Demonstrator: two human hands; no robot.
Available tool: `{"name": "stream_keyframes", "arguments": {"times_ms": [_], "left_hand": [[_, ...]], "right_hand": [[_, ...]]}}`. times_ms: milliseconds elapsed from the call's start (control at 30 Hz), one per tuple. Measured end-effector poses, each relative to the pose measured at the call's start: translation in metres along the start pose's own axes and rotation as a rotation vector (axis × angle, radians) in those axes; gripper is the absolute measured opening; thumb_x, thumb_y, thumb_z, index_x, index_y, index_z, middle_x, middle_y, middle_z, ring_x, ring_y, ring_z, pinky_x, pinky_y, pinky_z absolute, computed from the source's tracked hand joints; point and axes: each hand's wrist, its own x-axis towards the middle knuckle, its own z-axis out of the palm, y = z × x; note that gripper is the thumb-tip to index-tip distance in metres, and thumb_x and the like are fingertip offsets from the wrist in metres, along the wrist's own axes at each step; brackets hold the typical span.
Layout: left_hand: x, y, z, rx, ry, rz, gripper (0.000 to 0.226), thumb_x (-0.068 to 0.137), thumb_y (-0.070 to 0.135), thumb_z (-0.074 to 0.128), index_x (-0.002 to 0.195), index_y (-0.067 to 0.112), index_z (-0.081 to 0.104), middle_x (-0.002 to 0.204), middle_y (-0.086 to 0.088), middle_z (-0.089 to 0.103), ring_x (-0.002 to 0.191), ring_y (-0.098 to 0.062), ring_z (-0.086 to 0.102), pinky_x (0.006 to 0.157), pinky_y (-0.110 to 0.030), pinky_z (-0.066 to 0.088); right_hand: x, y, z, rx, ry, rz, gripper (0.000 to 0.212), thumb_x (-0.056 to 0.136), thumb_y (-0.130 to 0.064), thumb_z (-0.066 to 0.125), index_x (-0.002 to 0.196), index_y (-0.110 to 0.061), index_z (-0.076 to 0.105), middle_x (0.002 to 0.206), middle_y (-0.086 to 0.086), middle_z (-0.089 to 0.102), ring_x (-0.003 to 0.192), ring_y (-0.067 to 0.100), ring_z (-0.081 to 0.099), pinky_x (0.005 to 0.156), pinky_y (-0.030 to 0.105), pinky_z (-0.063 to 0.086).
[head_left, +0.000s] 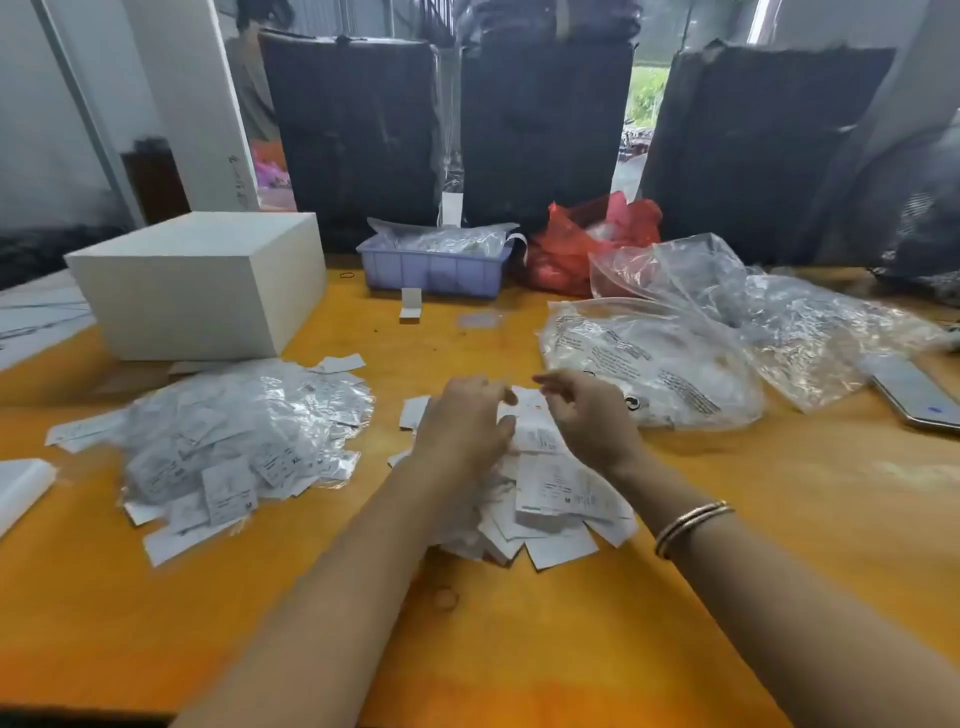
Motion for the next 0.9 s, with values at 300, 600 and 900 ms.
{"name": "stream_keyframes", "arguments": {"times_ms": [300, 600, 900], "left_hand": [[0.002, -0.018, 0.019, 0.052, 0.028, 0.058, 0.026, 0.096, 0.032, 0.045, 0.112, 0.024, 0.064, 0.119, 0.003, 0.059, 0.113, -0.019, 0.047, 0.092, -0.037, 0.038], [0.001, -0.032, 0.015, -0.119, -0.031, 0.073, 0.023, 0.096, 0.027, 0.051, 0.114, 0.024, 0.065, 0.12, 0.007, 0.059, 0.112, -0.016, 0.047, 0.096, -0.039, 0.038], [-0.001, -0.03, 0.015, -0.127, -0.025, 0.09, 0.024, 0.096, 0.025, 0.05, 0.115, 0.024, 0.066, 0.121, 0.006, 0.059, 0.113, -0.017, 0.047, 0.097, -0.04, 0.038]], "right_hand": [[0.043, 0.07, -0.02, -0.359, 0.307, 0.37, 0.03, 0.098, -0.018, 0.033, 0.104, -0.007, 0.06, 0.113, 0.018, 0.06, 0.101, 0.032, 0.052, 0.086, 0.038, 0.031], [0.052, 0.081, -0.019, -0.686, -0.083, 0.529, 0.013, 0.084, -0.01, 0.047, 0.085, -0.012, 0.06, 0.105, 0.009, 0.059, 0.098, 0.028, 0.055, 0.083, 0.034, 0.031], [0.047, 0.084, -0.029, -0.175, 0.233, 0.496, 0.023, 0.087, -0.011, 0.053, 0.101, -0.009, 0.071, 0.106, 0.009, 0.069, 0.098, 0.027, 0.059, 0.088, 0.039, 0.047]]}}
